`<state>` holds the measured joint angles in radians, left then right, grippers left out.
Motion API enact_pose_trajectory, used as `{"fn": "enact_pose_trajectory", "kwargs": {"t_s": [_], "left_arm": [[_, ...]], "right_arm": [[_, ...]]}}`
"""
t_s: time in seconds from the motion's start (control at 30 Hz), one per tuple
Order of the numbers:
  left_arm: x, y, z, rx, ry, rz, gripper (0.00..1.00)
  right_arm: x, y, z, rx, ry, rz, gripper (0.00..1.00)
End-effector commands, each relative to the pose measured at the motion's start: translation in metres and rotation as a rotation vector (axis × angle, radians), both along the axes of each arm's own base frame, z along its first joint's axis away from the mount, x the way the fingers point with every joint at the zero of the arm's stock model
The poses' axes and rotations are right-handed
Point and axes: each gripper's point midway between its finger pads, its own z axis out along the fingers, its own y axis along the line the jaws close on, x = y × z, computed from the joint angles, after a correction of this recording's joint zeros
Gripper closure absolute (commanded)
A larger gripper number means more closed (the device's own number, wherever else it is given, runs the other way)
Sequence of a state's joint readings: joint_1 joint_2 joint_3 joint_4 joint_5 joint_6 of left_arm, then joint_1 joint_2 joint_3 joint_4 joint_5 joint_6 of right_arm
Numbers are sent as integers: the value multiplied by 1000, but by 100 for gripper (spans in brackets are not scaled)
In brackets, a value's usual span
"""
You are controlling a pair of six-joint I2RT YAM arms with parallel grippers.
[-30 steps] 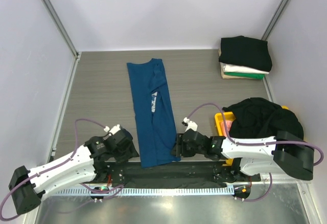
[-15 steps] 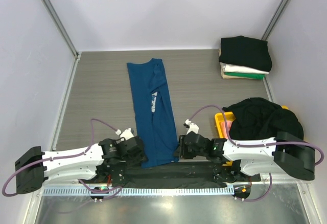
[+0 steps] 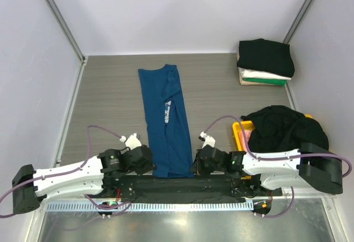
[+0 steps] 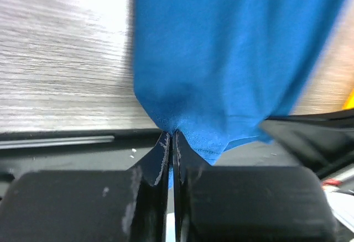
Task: Fold and stack the t-shirts
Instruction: Fold the tshirt
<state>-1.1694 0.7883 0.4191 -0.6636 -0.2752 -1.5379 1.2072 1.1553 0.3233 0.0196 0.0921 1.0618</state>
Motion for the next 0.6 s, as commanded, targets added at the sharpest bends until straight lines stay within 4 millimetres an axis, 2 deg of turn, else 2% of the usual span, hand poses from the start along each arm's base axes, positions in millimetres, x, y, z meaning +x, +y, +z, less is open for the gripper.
{"fn": "enact_pose_trajectory", "kwargs": {"t_s": [0.0, 0.07, 0.1, 0.17, 0.23, 0.33, 0.4, 0.43, 0.53, 0.57], "left_arm": [[14, 17, 28, 39, -93, 45, 100], [15, 22, 40, 19, -116, 55, 100], [17, 23, 45, 11, -130, 59, 100], [21, 26, 57, 1, -162, 72, 100], [27, 28, 67, 4, -196, 83, 100], [31, 34, 72, 52, -217, 89, 100], [37, 36, 74, 74, -227, 102, 100], [40, 36, 77, 82, -236, 94, 100], [54, 38, 89, 103, -261, 95, 100], [64, 39, 97, 88, -261, 125, 100]], "right_arm": [[-5, 2, 10, -50, -5, 20, 99], [1, 13, 28, -36, -30, 20, 99], [5, 10, 29, -70, -51, 14, 99], [14, 16, 46, -75, -84, 5, 99], [24, 18, 54, -109, -128, -3, 99], [41, 29, 79, -127, -186, -10, 99], [50, 30, 84, -149, -202, -13, 99], [57, 36, 92, -145, -212, -15, 99], [80, 36, 103, -168, -229, -25, 99], [93, 31, 105, -180, -237, -41, 99]]}}
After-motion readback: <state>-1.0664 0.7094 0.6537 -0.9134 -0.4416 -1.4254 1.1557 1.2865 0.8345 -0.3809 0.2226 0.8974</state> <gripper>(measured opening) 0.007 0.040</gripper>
